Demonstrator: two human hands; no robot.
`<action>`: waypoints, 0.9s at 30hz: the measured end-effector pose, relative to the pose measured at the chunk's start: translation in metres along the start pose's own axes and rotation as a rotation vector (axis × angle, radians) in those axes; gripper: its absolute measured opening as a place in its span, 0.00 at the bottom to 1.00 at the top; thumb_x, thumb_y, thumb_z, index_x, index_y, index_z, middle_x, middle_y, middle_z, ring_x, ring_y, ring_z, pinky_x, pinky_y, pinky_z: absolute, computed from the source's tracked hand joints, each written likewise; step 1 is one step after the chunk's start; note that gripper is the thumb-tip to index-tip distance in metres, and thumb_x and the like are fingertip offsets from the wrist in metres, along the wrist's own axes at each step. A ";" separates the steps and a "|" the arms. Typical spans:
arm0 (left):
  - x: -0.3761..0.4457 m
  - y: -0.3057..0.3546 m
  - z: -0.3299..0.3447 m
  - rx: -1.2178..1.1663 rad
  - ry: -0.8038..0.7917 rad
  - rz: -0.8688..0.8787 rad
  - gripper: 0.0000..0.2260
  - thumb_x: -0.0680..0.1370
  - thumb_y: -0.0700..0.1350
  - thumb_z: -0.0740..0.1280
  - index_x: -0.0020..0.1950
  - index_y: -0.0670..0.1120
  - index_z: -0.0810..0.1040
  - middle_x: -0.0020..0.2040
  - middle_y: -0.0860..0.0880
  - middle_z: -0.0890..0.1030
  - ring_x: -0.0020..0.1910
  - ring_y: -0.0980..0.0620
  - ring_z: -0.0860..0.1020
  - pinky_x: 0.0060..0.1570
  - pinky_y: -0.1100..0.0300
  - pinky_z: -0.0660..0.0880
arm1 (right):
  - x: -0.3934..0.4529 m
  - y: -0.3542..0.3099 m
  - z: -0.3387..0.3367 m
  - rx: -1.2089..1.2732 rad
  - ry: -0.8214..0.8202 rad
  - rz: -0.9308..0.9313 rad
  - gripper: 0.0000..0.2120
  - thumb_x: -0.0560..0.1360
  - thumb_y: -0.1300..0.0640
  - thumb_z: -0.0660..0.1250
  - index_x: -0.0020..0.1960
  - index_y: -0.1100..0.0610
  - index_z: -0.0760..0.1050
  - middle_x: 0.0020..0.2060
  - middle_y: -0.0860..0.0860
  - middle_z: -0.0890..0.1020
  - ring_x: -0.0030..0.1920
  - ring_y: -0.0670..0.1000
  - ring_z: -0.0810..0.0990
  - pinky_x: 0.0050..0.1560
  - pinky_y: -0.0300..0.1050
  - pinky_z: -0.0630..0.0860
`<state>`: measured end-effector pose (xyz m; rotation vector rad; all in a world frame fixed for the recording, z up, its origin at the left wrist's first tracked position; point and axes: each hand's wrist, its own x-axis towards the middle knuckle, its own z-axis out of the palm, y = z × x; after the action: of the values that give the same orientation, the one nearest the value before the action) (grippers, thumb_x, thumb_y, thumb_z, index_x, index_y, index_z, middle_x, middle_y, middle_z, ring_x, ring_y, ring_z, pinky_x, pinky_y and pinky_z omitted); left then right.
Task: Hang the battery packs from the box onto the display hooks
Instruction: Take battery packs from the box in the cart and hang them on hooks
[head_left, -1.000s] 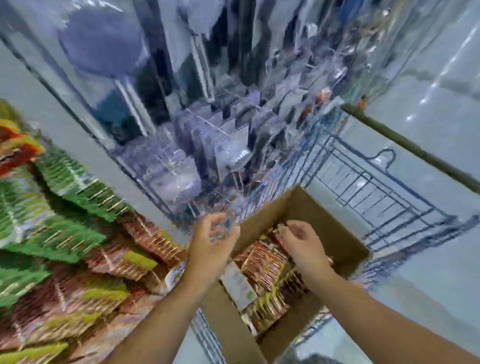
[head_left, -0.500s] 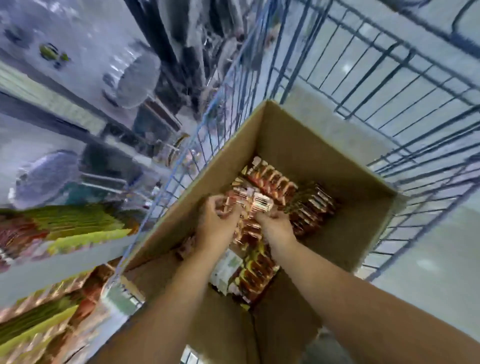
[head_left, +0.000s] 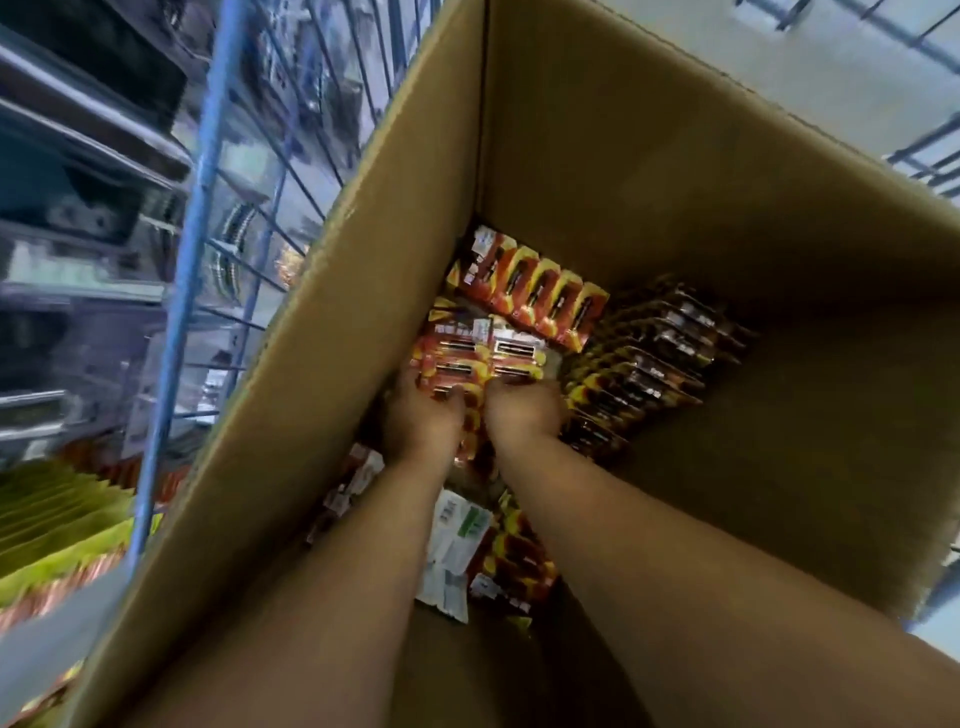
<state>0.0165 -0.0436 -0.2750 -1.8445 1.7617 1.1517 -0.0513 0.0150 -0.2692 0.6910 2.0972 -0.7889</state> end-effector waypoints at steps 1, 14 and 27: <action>0.002 -0.001 0.004 0.023 0.019 0.005 0.31 0.78 0.55 0.73 0.79 0.52 0.68 0.74 0.43 0.73 0.71 0.38 0.74 0.69 0.44 0.73 | 0.003 0.001 0.004 -0.021 0.019 0.014 0.27 0.78 0.50 0.70 0.74 0.55 0.70 0.69 0.58 0.78 0.67 0.61 0.78 0.66 0.49 0.74; 0.004 0.000 0.021 0.075 0.099 -0.075 0.29 0.77 0.55 0.74 0.72 0.45 0.69 0.73 0.41 0.71 0.72 0.37 0.71 0.68 0.40 0.71 | 0.013 0.010 0.016 0.002 0.035 0.115 0.26 0.75 0.47 0.71 0.70 0.51 0.72 0.64 0.54 0.78 0.61 0.60 0.79 0.63 0.59 0.79; -0.071 0.005 -0.076 0.055 0.016 -0.019 0.06 0.83 0.50 0.67 0.57 0.50 0.78 0.55 0.46 0.83 0.55 0.39 0.82 0.58 0.44 0.79 | -0.052 -0.008 -0.048 0.133 -0.286 0.218 0.12 0.85 0.61 0.60 0.63 0.59 0.80 0.51 0.57 0.86 0.43 0.55 0.84 0.42 0.49 0.84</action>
<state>0.0429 -0.0517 -0.1747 -1.8394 1.7632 1.0734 -0.0508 0.0340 -0.2007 0.8121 1.6931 -0.8548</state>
